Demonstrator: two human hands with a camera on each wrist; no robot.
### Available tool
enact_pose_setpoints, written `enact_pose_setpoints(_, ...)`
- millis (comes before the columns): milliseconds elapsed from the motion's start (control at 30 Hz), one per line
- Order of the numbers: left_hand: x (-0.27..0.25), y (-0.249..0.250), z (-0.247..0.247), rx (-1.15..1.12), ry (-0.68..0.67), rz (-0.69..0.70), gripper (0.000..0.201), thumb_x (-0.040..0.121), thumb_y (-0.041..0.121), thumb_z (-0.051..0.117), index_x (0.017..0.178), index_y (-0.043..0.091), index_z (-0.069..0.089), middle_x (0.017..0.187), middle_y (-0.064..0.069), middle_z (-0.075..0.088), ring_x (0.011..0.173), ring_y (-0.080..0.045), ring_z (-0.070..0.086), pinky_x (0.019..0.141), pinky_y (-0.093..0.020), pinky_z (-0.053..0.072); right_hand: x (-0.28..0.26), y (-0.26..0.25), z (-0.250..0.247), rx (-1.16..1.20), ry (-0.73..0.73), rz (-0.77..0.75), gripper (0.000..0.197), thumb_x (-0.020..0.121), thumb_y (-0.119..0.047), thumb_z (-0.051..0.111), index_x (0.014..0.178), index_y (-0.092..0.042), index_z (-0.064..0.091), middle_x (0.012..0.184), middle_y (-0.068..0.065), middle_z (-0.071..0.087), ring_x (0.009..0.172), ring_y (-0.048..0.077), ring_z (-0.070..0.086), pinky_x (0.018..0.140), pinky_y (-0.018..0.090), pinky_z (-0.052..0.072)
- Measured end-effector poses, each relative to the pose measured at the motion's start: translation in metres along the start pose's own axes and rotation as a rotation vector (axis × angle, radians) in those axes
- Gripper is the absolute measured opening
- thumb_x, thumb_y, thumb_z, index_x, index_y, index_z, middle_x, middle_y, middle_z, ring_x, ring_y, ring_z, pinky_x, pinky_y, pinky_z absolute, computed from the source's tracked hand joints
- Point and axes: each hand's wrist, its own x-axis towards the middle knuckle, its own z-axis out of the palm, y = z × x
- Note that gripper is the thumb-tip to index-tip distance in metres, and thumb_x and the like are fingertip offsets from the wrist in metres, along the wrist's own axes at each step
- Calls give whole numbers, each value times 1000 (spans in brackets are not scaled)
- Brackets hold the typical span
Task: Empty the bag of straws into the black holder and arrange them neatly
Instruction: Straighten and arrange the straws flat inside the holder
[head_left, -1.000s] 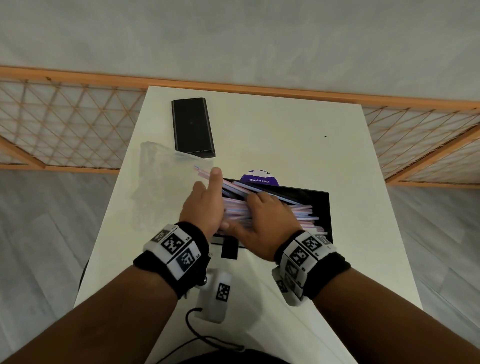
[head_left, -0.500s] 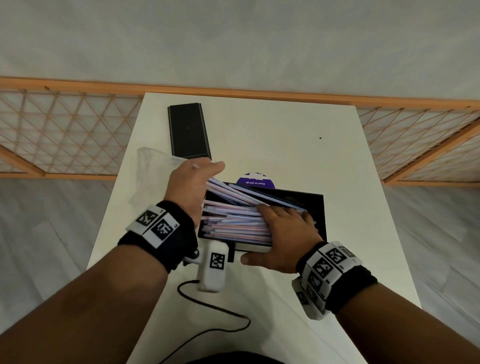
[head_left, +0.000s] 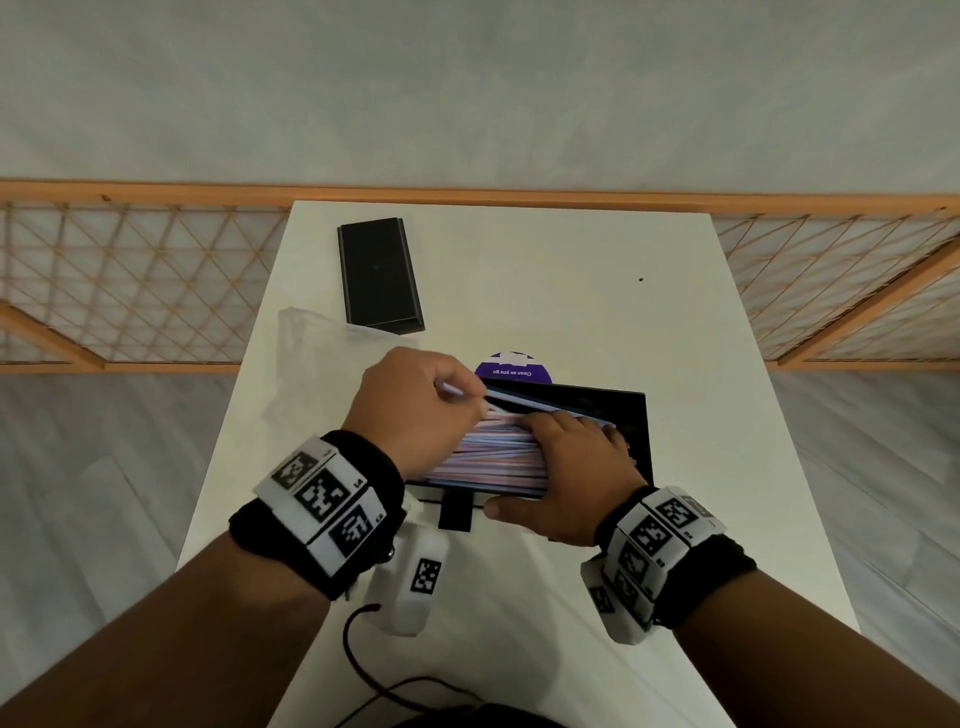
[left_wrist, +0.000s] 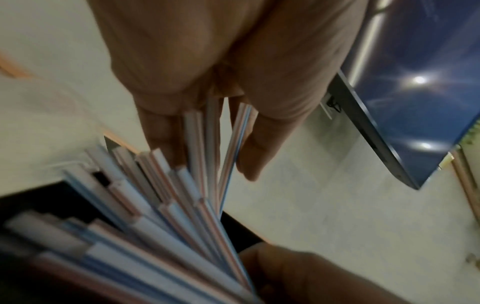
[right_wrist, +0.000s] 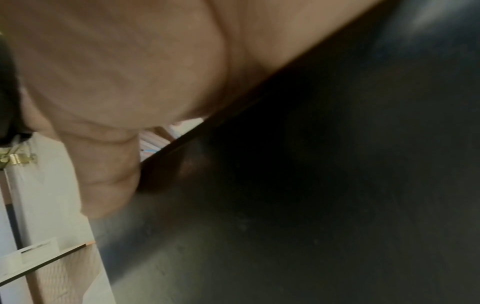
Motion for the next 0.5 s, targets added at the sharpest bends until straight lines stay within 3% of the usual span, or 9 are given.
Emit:
enact_pose_setpoints(100,-11,-4,1,218,-56,74,10,88,23,74,96,26,79,101,12,70,95,-7,63,86,-18,43,0,-1,0,23,35,2,103,54,-90,57,137,-32,33,135,-11,47,126,19,46,114,52,27)
enact_pose_setpoints(267,-15,-11,10,334,-48,141,20,96,23,64,113,25,75,112,2,72,106,-17,62,97,-29,48,7,-14,-1,-9,62,-51,110,53,-90,57,143,-33,28,137,-9,42,125,21,43,112,50,32)
enact_pose_setpoints(333,-16,-12,6,316,-30,225,19,93,20,67,109,21,78,109,1,75,103,-19,66,97,-31,49,11,-19,-2,5,70,-83,110,53,-90,56,143,-34,29,137,-10,43,124,20,42,111,49,34)
enact_pose_setpoints(400,-18,-11,-2,254,15,342,14,86,16,72,98,18,81,99,0,77,90,-20,70,87,-28,51,12,-25,-2,73,111,-133,110,51,-92,52,143,-35,33,135,-11,46,123,18,44,109,47,37)
enact_pose_setpoints(500,-20,-5,-19,195,20,481,13,73,20,70,82,20,80,84,5,76,72,-11,67,73,-23,52,15,-33,-3,219,210,-225,93,60,-84,52,138,-34,45,129,-13,56,120,17,51,107,44,38)
